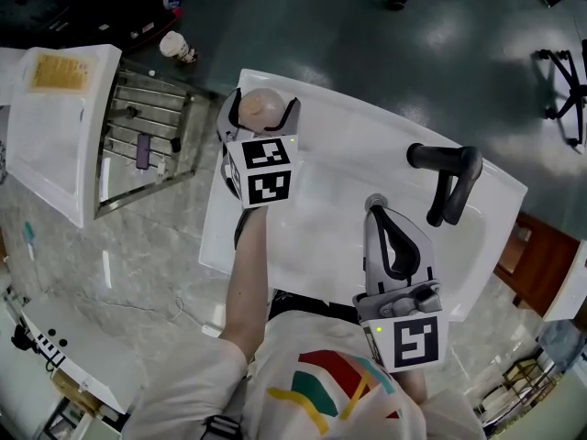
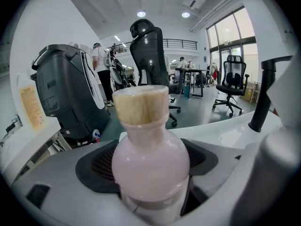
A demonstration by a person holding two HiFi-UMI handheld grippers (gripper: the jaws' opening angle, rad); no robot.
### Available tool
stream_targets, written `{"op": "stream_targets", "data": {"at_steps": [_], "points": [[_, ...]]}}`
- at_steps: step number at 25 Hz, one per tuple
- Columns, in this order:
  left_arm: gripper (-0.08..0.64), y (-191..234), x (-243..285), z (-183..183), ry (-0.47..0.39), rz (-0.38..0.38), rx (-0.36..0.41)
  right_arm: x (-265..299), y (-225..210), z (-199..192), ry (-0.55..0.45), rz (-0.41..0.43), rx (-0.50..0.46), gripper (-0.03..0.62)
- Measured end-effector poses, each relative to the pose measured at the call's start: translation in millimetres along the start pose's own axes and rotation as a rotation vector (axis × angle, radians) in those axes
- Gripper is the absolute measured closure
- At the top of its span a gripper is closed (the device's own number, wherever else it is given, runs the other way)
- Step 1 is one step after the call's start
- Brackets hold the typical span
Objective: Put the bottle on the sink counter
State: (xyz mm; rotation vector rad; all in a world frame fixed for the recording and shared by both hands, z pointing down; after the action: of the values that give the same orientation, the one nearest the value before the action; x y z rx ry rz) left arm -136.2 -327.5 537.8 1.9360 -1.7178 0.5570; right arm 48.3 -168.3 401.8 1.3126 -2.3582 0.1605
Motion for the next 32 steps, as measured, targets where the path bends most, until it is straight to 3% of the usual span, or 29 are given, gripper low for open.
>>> {"op": "stream_targets", "data": {"at_steps": [22, 32], "points": [[0.161, -1.5, 2.1, -1.4, 0.009, 0.017, 0.006, -8.3, 2.6, 1.3, -0.025, -0.034, -0.021, 0.58], [0.161, -2.7, -4.3, 1.3, -0.017, 0.035, -0.057, -13.4, 4.1, 0.0, -0.024, -0.023, -0.023, 0.58]]}}
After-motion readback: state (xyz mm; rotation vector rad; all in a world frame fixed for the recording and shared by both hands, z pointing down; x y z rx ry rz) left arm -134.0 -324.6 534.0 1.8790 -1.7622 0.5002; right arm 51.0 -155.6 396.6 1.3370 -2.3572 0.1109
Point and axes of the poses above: the fingertips, and each gripper's own axes: x forward along the fingers, y to its left, z out of its top, the point moved 6 cm from there along -x, backward along the fingers, and after that the axes turned 14 degrees about -x, right-handed, at the moved point
